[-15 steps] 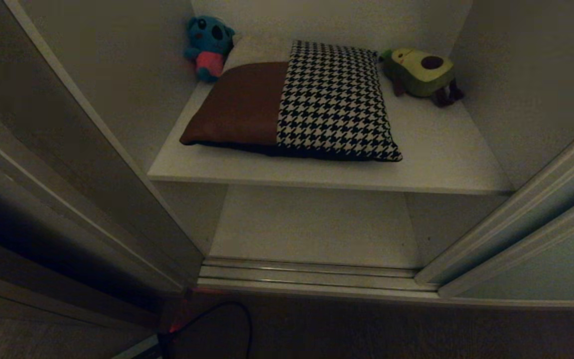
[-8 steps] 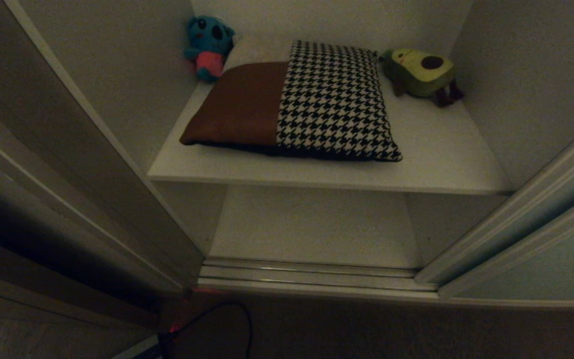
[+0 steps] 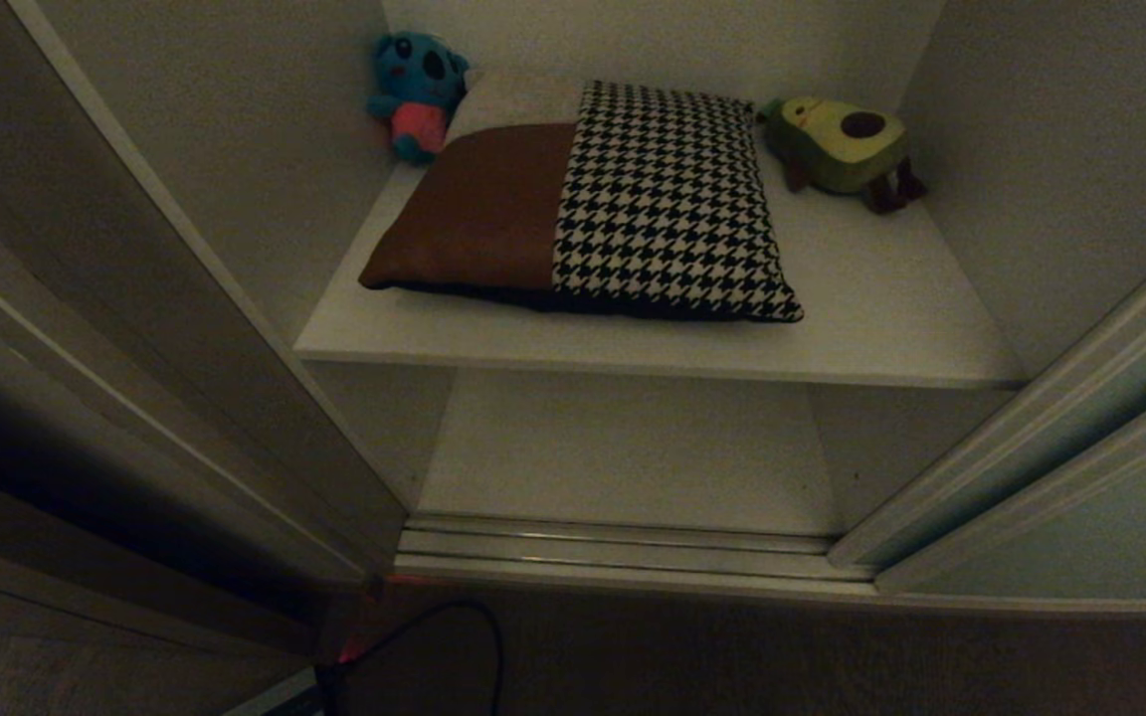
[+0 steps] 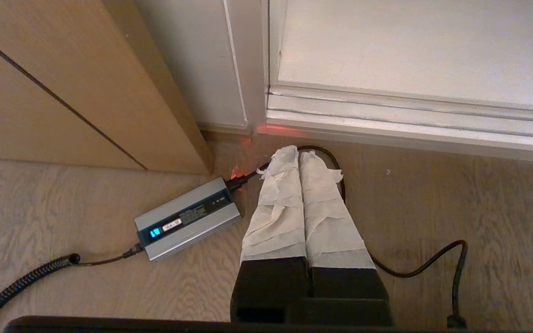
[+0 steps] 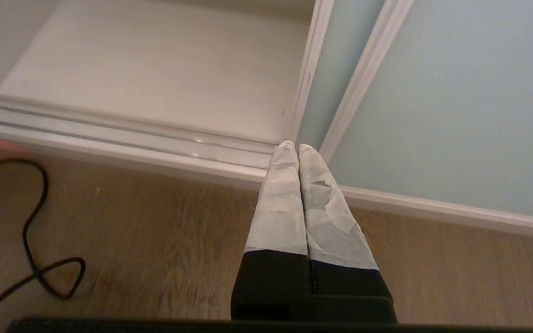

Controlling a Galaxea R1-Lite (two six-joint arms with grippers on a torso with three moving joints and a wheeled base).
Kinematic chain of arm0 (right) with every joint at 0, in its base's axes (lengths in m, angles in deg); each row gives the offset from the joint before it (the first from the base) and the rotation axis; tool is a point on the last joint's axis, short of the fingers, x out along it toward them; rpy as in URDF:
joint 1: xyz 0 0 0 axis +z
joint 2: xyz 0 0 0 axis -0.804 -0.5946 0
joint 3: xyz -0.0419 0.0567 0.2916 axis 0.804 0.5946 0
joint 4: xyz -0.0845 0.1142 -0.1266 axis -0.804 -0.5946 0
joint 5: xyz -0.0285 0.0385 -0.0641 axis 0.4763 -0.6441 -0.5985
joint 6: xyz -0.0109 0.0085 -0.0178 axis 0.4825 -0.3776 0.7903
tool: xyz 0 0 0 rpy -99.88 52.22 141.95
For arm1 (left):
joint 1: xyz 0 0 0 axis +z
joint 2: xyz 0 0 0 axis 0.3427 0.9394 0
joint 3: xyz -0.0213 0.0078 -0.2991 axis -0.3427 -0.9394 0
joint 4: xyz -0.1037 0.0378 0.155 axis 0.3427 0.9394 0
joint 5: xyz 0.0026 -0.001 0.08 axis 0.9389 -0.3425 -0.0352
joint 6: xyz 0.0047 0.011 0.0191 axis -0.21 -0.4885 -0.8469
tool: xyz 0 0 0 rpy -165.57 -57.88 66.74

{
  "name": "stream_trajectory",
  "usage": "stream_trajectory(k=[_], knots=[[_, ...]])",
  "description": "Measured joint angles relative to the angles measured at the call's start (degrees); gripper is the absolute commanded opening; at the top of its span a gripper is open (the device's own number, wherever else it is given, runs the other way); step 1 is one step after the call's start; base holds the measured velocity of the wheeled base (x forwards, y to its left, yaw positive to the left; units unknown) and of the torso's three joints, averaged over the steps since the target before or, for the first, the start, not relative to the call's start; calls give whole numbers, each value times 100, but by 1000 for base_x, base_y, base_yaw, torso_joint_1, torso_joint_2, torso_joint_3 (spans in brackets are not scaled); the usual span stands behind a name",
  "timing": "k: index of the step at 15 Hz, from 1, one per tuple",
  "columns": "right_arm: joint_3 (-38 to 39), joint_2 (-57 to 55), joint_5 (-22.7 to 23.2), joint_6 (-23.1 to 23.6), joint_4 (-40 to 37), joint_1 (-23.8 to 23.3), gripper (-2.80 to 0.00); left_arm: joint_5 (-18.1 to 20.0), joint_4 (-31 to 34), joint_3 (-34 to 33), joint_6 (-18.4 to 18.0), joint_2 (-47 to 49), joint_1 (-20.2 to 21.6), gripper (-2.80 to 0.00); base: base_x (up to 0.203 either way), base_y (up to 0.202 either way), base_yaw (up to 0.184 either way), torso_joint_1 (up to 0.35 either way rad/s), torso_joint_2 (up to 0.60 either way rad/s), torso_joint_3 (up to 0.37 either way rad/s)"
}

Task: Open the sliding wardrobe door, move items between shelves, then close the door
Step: Close the door

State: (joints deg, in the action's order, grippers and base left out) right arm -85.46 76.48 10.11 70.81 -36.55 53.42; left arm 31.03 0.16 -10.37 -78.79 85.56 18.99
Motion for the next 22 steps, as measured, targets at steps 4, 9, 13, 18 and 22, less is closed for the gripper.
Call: stream_trajectory(k=[4, 9, 13, 18, 22], knots=[[-385, -60, -24, -210, -703, 2, -280, 0, -1, 0, 0, 0, 0, -280, 0, 0, 0, 0, 0, 0], [-2404, -709, -191, -629, -1896, -1, -280, 1, -1, 0, 0, 0, 0, -280, 0, 0, 0, 0, 0, 0], [-3859, -1676, -895, -525, -3304, 79, -280, 0, -1, 0, 2, 0, 0, -280, 0, 0, 0, 0, 0, 0], [-4138, -2347, -1107, -563, -3273, -1, -280, 1, -1, 0, 0, 0, 0, -280, 0, 0, 0, 0, 0, 0], [-4217, -2636, -1467, -561, -3238, -111, -280, 2, -2, 0, 1, 1, 0, -280, 0, 0, 0, 0, 0, 0]])
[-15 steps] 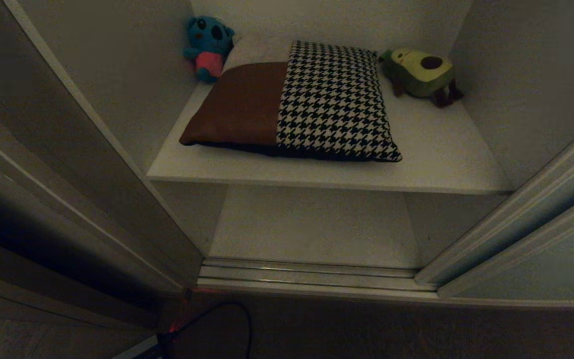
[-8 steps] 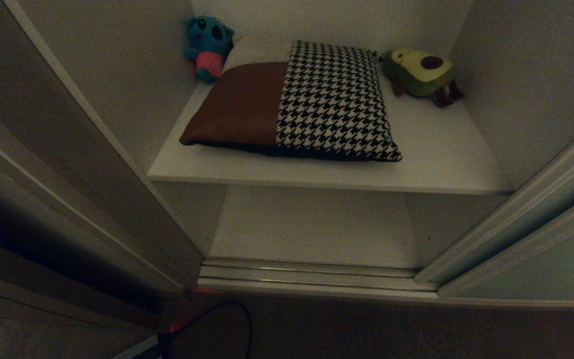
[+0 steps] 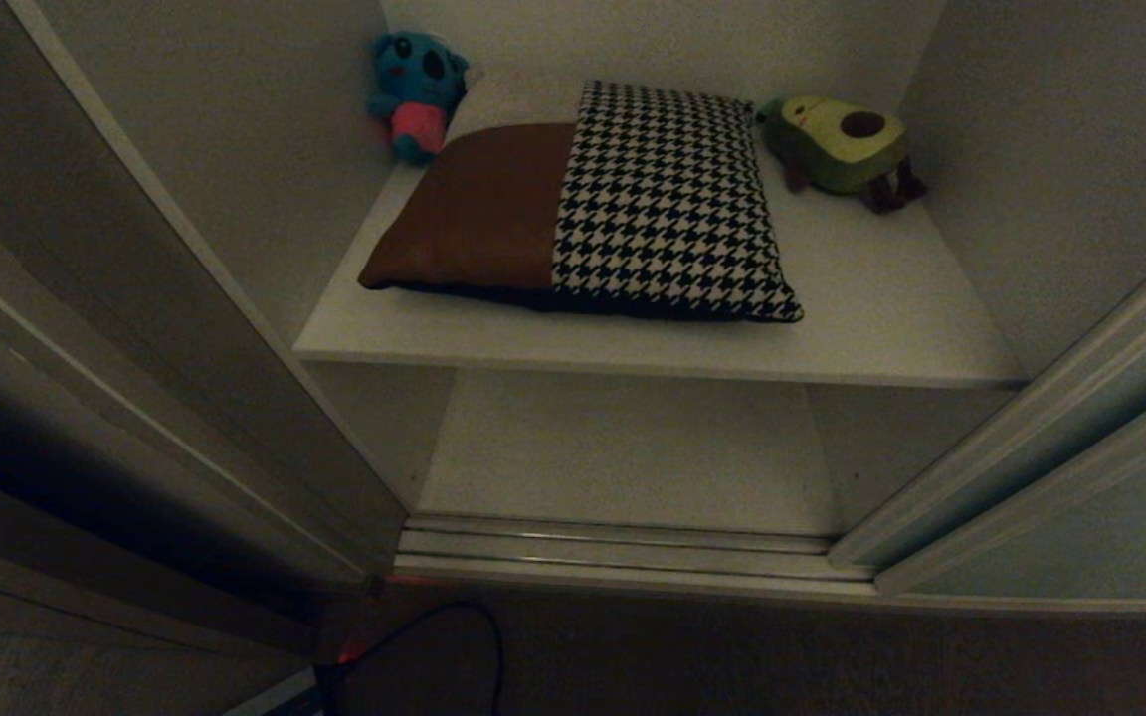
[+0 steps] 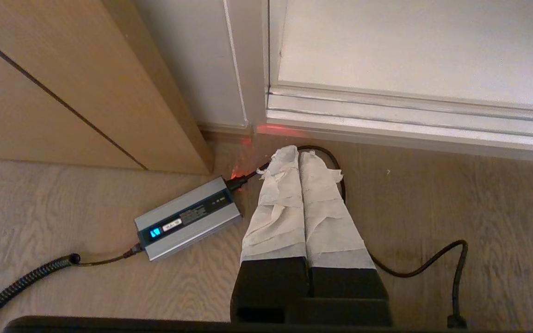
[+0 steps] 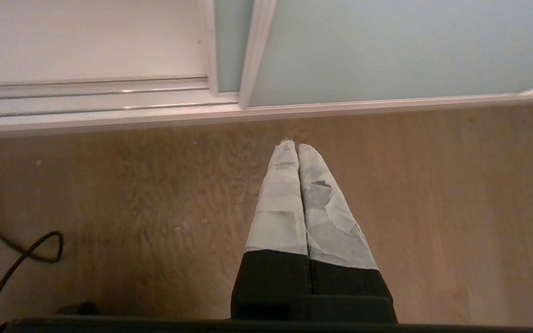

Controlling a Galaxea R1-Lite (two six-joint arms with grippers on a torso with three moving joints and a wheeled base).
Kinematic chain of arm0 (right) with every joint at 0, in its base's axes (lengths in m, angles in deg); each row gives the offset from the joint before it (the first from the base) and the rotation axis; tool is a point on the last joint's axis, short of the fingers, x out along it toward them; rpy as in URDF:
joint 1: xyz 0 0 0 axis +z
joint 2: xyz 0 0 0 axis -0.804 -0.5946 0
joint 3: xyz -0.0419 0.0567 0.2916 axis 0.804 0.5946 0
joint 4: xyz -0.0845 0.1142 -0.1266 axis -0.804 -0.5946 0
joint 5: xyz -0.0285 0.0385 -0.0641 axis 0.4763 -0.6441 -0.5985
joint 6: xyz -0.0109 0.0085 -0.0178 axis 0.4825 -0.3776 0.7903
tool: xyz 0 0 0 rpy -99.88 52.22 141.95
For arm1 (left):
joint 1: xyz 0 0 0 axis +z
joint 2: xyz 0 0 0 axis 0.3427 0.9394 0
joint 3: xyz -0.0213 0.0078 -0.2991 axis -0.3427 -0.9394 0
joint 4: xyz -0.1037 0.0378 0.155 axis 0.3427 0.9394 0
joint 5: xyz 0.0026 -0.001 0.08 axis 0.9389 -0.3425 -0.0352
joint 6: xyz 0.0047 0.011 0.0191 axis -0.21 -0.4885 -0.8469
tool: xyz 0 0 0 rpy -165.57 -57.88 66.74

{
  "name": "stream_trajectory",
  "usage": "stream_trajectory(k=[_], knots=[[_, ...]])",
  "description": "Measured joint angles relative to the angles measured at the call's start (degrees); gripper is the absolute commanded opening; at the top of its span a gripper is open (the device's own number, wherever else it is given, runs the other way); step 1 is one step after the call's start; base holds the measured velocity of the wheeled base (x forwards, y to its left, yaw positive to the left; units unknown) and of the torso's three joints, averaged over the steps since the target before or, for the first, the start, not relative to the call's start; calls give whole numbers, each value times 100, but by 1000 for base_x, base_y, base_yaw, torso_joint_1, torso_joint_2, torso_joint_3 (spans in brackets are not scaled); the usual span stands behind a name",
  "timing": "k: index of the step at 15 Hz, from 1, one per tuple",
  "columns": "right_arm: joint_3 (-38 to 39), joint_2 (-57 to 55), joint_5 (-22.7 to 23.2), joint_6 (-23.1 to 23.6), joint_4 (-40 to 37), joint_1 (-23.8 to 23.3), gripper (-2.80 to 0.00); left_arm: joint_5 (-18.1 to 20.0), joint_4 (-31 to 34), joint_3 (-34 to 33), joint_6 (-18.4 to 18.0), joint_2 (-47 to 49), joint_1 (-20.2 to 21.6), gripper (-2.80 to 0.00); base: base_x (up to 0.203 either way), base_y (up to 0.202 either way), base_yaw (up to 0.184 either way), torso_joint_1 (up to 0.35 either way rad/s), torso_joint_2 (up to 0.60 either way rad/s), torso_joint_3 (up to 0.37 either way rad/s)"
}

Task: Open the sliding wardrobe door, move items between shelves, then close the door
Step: Close the door

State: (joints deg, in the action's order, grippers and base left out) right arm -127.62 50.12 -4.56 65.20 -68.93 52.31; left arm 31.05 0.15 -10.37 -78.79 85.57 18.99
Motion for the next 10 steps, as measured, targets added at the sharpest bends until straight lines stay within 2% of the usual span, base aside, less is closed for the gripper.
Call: stream_trajectory(k=[6, 10], knots=[[-512, -147, -86, 6, 94, 6, -280, -2, 1, 0, 1, 0, 0, -280, 0, 0, 0, 0, 0, 0], [-972, -568, -546, 33, 533, 0, -280, -1, 1, 2, 0, 2, 0, -280, 0, 0, 0, 0, 0, 0]])
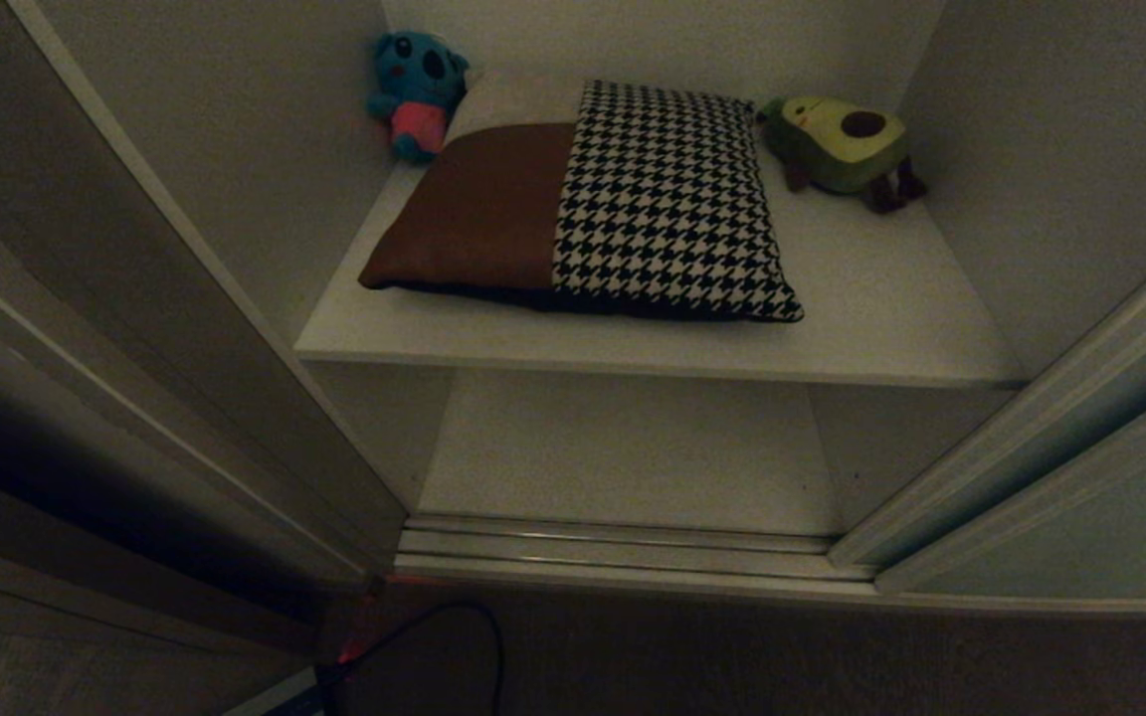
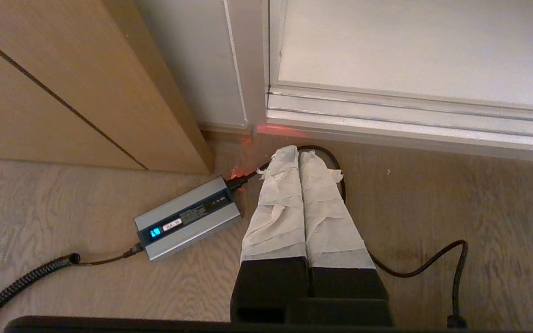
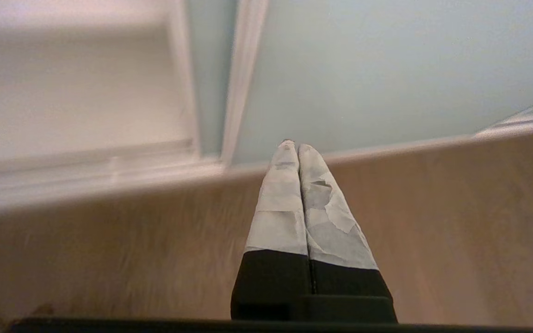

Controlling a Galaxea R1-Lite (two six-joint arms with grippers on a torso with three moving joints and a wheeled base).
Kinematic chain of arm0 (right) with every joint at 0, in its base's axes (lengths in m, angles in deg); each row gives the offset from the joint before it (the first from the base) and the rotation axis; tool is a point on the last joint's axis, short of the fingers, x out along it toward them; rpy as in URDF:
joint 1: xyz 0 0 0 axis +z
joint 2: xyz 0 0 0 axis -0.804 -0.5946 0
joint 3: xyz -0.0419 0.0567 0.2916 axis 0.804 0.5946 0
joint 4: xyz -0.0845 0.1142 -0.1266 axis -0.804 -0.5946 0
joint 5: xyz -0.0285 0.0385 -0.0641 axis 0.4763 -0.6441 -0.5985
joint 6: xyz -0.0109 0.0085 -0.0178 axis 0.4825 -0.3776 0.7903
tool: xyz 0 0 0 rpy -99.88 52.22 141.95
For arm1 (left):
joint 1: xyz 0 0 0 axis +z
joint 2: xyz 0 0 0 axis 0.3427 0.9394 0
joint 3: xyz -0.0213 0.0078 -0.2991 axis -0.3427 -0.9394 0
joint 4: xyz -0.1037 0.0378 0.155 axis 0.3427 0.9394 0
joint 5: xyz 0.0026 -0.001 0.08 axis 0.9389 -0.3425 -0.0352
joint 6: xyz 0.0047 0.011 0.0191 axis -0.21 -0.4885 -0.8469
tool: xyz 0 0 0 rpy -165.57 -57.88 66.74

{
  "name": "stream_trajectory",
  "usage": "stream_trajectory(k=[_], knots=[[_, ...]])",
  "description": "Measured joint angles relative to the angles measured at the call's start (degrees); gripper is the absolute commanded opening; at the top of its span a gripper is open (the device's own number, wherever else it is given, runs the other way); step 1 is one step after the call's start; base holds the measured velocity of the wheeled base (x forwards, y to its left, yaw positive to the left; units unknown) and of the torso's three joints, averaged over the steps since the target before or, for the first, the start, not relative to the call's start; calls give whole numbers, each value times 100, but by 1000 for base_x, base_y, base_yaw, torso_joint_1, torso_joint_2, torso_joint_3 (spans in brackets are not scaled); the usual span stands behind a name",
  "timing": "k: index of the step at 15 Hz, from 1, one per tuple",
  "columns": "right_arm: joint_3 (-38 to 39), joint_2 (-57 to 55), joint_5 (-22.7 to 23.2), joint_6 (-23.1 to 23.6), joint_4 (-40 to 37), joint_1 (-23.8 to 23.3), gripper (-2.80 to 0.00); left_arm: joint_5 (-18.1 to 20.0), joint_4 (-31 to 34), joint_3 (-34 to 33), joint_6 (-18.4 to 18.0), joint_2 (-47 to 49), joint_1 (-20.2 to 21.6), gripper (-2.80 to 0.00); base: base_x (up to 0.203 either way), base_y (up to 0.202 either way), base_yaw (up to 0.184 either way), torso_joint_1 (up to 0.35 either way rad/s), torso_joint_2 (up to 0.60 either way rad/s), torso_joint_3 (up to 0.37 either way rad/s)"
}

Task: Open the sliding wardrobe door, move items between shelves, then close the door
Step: Close the door

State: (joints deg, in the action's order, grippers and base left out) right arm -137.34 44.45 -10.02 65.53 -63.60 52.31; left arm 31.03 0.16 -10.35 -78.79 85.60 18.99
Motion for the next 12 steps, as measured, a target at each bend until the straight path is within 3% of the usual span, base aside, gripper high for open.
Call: stream_trajectory(k=[4, 7, 9, 12], knots=[[-465, -500, -328, 13, 267, 2, -280, 0, 2, 0, 2, 0, 0, -280, 0, 0, 0, 0, 0, 0], [-761, -739, -248, 30, 243, -143, -280, 2, 0, 0, 2, 0, 0, -280, 0, 0, 0, 0, 0, 0], [-910, -894, 190, 144, 272, -595, -280, 0, 0, 0, 0, 0, 0, -280, 0, 0, 0, 0, 0, 0], [-1028, -1185, 1347, 233, 551, -1338, -280, 2, -1, -2, 2, 0, 0, -280, 0, 0, 0, 0, 0, 0]])
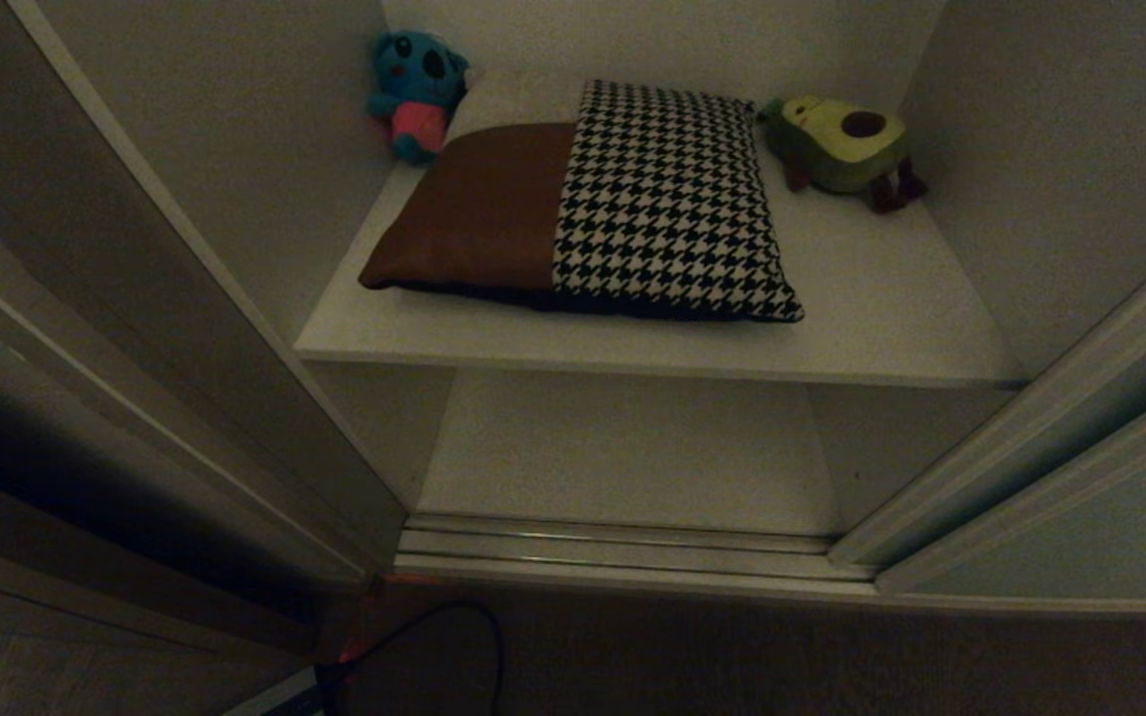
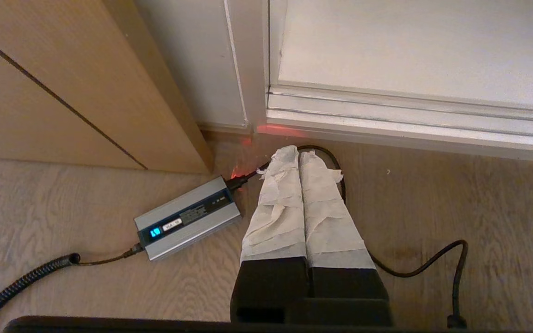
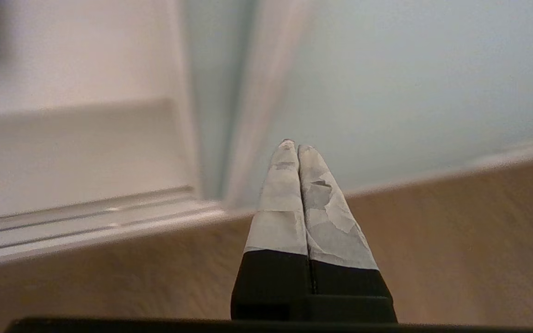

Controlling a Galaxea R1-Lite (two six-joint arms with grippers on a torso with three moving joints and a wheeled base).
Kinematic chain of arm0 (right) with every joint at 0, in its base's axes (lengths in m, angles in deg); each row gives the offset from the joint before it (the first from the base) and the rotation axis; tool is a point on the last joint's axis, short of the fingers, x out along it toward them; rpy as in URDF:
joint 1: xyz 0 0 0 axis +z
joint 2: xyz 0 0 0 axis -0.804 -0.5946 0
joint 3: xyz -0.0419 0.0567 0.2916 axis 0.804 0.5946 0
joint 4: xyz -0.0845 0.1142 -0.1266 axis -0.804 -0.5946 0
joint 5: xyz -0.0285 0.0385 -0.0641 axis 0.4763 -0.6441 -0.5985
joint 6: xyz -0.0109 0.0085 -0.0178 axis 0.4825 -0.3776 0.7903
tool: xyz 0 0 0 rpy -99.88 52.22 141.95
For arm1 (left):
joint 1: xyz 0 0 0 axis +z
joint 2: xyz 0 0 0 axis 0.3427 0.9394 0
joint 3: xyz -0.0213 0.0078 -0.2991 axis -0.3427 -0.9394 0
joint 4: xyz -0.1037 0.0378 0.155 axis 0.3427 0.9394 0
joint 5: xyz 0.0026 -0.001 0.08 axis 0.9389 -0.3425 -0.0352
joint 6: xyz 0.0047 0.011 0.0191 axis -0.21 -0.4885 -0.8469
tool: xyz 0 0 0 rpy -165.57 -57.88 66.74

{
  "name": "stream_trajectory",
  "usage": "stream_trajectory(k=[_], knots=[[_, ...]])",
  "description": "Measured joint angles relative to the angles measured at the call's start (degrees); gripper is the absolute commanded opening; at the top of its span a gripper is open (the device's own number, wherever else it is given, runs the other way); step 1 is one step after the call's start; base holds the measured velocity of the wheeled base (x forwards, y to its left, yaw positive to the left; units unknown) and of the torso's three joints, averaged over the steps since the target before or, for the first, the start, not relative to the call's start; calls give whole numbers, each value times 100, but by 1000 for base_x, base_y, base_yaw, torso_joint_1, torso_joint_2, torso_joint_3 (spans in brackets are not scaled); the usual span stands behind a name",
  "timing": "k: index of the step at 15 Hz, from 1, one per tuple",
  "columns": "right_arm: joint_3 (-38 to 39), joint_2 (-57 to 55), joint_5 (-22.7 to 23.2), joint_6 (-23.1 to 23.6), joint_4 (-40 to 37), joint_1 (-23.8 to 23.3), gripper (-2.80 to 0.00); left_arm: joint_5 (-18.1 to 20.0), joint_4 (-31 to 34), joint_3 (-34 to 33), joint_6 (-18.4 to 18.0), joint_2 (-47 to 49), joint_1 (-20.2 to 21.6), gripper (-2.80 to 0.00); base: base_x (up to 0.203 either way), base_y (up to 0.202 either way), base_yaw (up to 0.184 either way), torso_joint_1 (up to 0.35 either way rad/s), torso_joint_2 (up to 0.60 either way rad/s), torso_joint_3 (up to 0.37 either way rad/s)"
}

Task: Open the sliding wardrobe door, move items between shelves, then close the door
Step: Close the door

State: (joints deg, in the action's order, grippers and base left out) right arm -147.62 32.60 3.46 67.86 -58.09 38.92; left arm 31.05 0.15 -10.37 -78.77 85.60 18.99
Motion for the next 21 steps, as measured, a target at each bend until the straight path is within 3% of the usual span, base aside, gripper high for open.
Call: stream_trajectory(k=[4, 6, 9, 13, 21], knots=[[-102, -338, 1313, 269, 531, -942, -280, -2, 0, 0, -2, 0, 0, -280, 0, 0, 0, 0, 0, 0], [-130, -425, 1664, 573, 635, -1311, -280, -2, 0, 0, 0, 0, 0, -280, 0, 0, 0, 0, 0, 0], [-72, -393, 1577, 810, 521, -1429, -280, 0, 0, 0, -1, 0, 0, -280, 0, 0, 0, 0, 0, 0], [201, -387, 963, 985, 703, -1429, -280, -2, 0, 0, 2, 0, 0, -280, 0, 0, 0, 0, 0, 0], [137, -1064, 1112, 830, 1032, -1674, -280, -2, 0, 0, 0, 0, 0, -280, 0, 0, 0, 0, 0, 0]])
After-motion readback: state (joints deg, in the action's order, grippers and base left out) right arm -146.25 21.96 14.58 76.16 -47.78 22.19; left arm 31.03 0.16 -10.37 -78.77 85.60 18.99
